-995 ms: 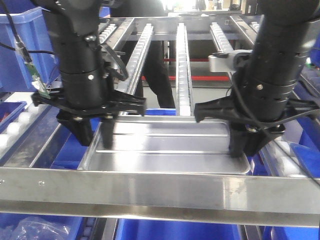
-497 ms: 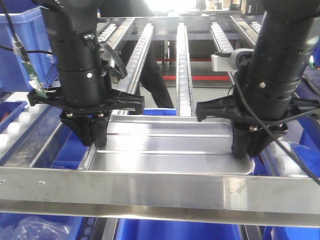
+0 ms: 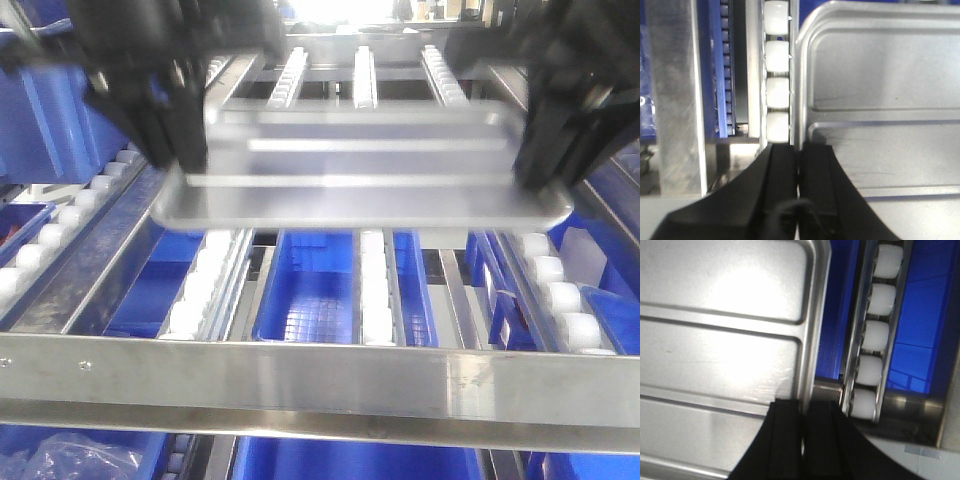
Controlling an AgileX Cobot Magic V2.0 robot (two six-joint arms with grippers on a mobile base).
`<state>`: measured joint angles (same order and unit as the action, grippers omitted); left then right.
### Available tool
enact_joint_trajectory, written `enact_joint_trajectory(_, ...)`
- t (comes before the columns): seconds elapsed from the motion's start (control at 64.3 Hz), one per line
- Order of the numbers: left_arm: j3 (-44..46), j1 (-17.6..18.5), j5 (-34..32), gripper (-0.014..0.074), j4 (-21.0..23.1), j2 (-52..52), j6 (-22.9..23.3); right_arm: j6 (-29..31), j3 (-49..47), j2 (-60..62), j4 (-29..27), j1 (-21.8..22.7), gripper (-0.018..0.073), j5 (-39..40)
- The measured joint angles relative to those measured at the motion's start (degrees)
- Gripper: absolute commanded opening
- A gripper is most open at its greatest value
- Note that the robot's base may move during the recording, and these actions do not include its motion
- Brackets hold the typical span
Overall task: Grab silver tray and stack on right shelf
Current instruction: 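Lift the silver tray up off the shelf with both grippers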
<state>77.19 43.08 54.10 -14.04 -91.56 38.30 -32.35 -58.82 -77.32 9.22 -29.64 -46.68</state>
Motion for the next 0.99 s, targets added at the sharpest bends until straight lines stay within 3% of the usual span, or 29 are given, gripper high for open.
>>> enact_joint_trajectory(0.187, 0.0, 5.04, 6.34, -0.0098, -2.34, 3.76, 3.42, -1.21, 1.87, 6.61, 0.41, -4.24, 0.0057, -5.12)
enact_joint_trajectory(0.342, 0.0, 7.44, 7.62, -0.0098, -2.61, 4.14, 4.33, -2.77, 3.34, 9.92, 0.7, -5.8, 0.0057, -7.65)
enact_joint_trajectory(0.995, 0.0, 7.9, 9.32, -0.0101, -2.55, 4.14, 4.78, -3.01, 3.72, 10.62, 0.4, -6.02, 0.0057, -7.88)
